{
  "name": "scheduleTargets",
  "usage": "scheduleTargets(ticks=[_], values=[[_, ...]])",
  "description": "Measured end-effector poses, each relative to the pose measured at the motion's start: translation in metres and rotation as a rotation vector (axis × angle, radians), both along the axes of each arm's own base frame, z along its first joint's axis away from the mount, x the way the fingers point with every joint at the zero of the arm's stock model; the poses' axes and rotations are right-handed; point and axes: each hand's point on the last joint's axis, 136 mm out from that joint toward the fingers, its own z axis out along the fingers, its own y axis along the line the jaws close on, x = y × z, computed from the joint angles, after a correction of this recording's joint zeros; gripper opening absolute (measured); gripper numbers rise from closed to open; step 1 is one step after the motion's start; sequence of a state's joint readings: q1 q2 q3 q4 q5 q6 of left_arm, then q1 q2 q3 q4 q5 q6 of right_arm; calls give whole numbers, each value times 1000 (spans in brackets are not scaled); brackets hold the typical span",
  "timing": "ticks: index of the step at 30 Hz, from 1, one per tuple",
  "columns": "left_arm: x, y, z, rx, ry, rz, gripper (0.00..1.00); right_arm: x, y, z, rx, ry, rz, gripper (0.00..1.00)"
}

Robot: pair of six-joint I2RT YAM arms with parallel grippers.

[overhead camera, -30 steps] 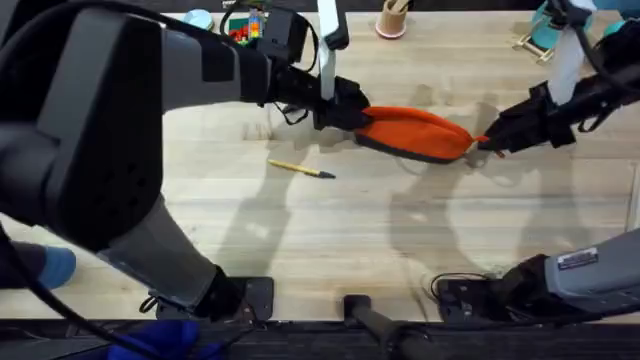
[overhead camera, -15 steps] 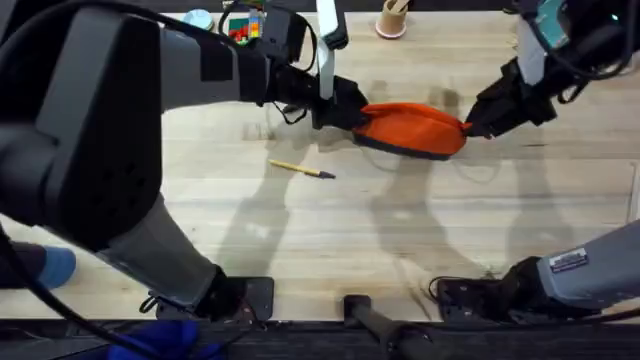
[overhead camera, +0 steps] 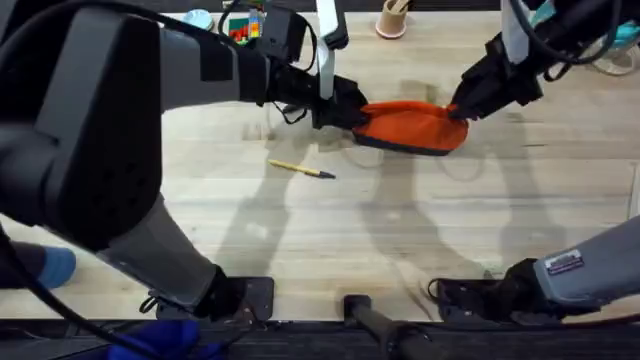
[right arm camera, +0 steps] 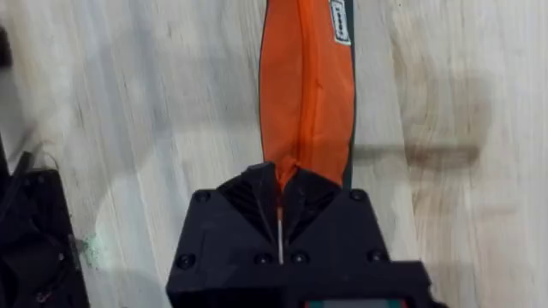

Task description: Unzip the bag, pick up the pens from the table one at a time and place them inside, then zip the bag closed.

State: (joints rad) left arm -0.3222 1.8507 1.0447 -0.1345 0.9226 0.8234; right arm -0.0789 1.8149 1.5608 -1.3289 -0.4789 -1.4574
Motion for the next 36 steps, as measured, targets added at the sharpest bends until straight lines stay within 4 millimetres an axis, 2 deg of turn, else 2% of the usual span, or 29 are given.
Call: scheduleTargets(ticks=[11,36], values=[[0,0,0,0,-1,0,42,10,21,0,5,-59,53,30],[1,0,0,-1,-3,0,42,28,116,3,23,-291,315,30]])
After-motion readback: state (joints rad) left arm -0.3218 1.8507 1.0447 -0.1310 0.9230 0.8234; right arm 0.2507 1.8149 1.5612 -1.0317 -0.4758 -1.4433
